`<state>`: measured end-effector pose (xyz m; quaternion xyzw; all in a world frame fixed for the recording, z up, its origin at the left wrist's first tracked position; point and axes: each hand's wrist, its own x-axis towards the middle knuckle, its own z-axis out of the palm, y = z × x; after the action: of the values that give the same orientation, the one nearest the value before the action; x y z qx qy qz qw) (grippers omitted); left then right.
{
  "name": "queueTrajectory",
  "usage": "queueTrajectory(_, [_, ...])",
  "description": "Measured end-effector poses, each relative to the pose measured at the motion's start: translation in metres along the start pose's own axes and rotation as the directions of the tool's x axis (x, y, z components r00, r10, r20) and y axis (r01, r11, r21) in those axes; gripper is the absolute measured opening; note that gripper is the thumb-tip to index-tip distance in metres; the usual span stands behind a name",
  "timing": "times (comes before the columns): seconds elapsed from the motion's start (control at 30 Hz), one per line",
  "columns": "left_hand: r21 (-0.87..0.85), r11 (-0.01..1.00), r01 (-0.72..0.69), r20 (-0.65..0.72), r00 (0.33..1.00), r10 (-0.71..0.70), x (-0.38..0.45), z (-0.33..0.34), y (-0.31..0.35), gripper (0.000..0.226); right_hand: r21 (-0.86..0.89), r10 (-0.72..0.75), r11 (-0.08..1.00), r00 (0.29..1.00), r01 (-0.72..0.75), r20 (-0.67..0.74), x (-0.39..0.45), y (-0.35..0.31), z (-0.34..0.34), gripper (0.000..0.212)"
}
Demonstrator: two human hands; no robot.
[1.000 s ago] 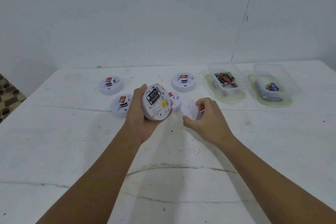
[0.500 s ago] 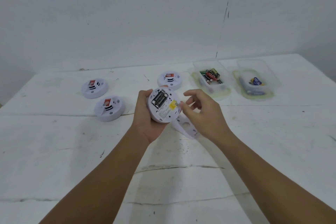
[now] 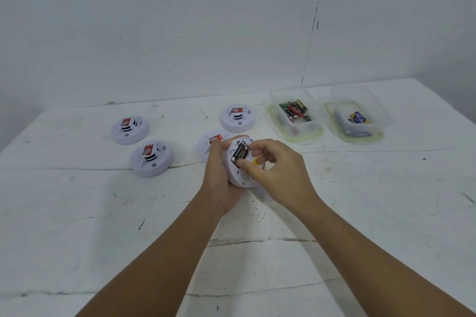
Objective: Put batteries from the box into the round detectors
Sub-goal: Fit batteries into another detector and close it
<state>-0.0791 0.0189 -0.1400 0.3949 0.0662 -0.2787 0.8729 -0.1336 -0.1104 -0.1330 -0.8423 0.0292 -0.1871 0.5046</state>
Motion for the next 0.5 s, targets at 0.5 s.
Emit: queueTrajectory(0.5, [0.077, 0.997, 0.014, 0.041, 0.999, -0.017, -0.0010, -0.0040, -0.0022, 0.038, -0.029, 0.085, 0.996, 0.991, -0.083, 0.102, 0.0045, -0.0063, -0.0016, 0.034])
